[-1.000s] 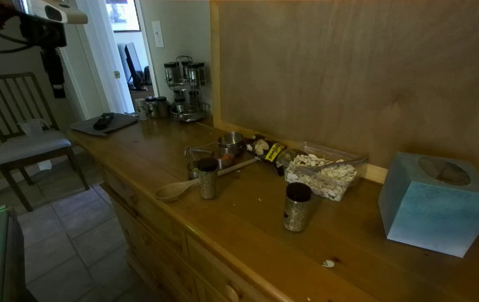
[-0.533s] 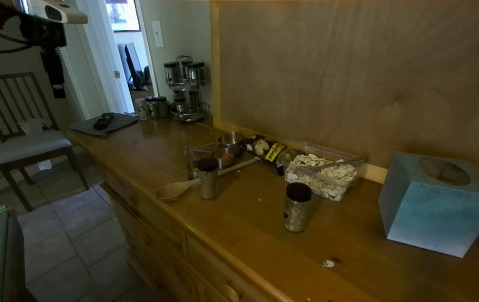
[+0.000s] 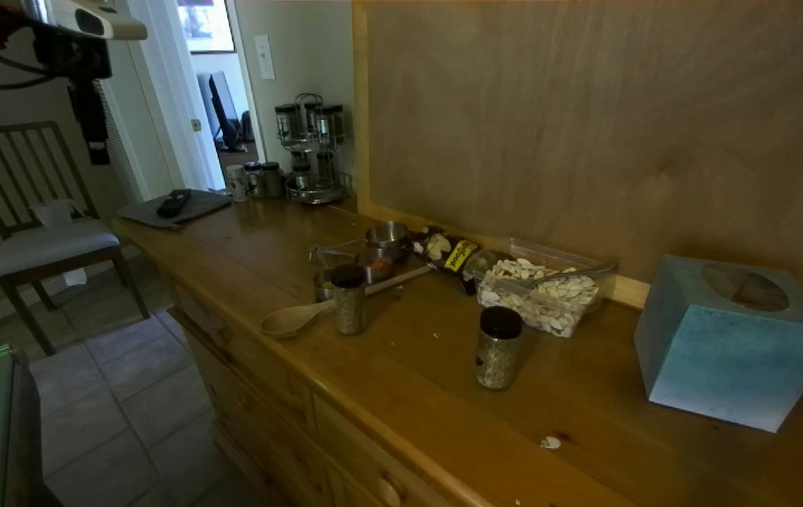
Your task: Move the white bottle to the right side of the spice rack
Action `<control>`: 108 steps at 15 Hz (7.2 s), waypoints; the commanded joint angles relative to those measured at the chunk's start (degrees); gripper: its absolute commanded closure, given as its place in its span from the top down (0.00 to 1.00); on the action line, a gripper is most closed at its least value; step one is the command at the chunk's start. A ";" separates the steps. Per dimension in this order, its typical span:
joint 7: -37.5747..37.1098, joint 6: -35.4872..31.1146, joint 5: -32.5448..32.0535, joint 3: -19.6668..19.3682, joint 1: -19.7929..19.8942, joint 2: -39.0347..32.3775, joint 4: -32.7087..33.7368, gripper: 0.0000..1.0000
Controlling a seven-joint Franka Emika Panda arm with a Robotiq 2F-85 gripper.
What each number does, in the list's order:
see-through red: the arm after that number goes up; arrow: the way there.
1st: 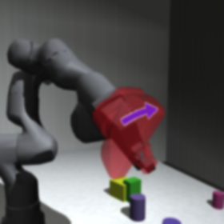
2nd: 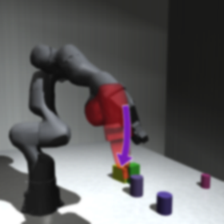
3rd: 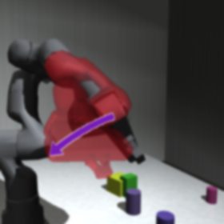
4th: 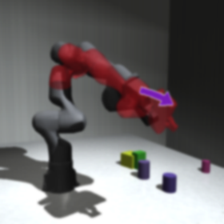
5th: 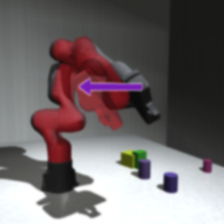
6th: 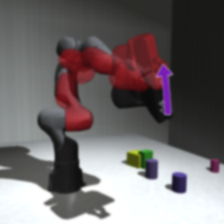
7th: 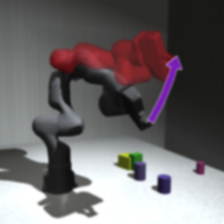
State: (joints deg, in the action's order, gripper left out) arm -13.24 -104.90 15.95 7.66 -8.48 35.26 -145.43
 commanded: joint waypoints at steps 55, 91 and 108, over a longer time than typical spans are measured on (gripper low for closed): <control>-40.40 -14.69 -16.03 9.08 -15.26 -52.31 39.96 1.00; -57.01 -32.78 -42.92 -3.39 -26.82 -63.46 46.89 0.69; -53.10 -23.42 -39.47 1.02 -25.37 -51.13 37.08 0.20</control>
State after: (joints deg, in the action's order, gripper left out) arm -66.80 -131.06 -24.76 7.61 -34.73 -22.67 -101.62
